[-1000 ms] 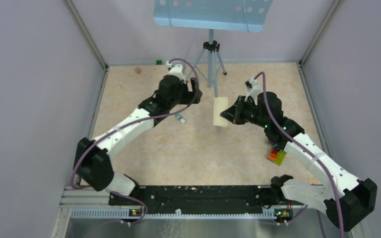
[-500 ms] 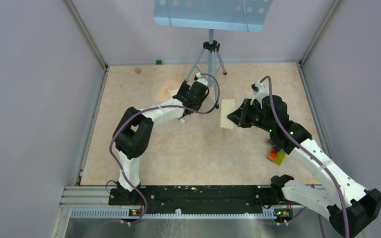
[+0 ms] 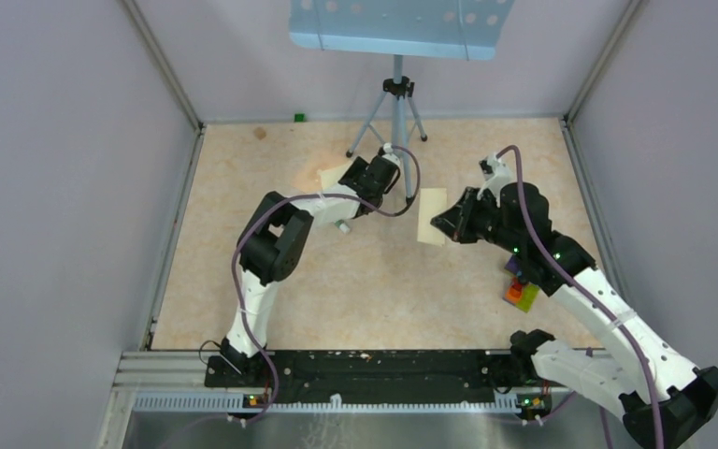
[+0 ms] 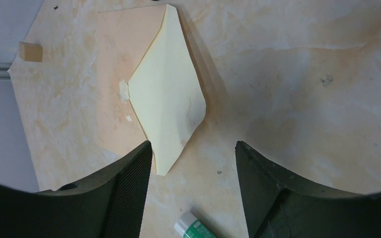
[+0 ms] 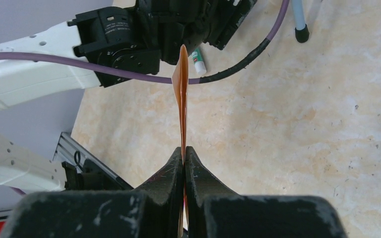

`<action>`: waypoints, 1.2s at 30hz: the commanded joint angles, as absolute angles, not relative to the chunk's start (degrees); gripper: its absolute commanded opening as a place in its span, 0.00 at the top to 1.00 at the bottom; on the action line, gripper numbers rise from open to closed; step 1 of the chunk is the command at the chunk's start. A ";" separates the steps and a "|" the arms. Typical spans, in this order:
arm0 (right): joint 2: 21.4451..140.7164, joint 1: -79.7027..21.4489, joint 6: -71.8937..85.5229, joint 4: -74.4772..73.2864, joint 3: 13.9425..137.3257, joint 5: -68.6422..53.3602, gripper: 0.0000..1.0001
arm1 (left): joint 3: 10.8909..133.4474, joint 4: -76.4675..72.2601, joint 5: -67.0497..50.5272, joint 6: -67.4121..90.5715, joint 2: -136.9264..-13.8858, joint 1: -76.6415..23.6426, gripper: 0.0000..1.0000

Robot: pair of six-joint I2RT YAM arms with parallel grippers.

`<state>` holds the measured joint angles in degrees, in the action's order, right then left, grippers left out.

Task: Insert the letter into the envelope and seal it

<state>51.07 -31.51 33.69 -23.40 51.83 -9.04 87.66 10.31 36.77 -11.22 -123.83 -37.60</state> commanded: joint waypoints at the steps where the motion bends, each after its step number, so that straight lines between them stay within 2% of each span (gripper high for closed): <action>1: 49.75 -31.91 34.36 -22.59 55.34 -8.86 1.00 | 90.30 5.57 38.24 -15.58 -125.84 -36.26 0.33; 12: 49.48 -31.83 34.55 -23.39 56.06 -8.36 1.00 | 93.46 5.30 36.65 -16.20 -130.01 -33.87 0.45; 22: 49.46 -31.87 34.72 -23.38 55.99 -8.35 1.00 | 93.26 4.38 39.80 -15.58 -129.85 -32.40 0.81; 26: 49.44 -31.90 34.89 -23.00 55.75 -8.46 1.00 | 92.38 5.67 43.55 -14.14 -126.60 -31.14 0.90; 36: 49.29 -31.90 35.21 -22.14 54.17 -9.18 1.00 | 91.69 28.05 46.93 5.13 -117.32 -28.97 1.00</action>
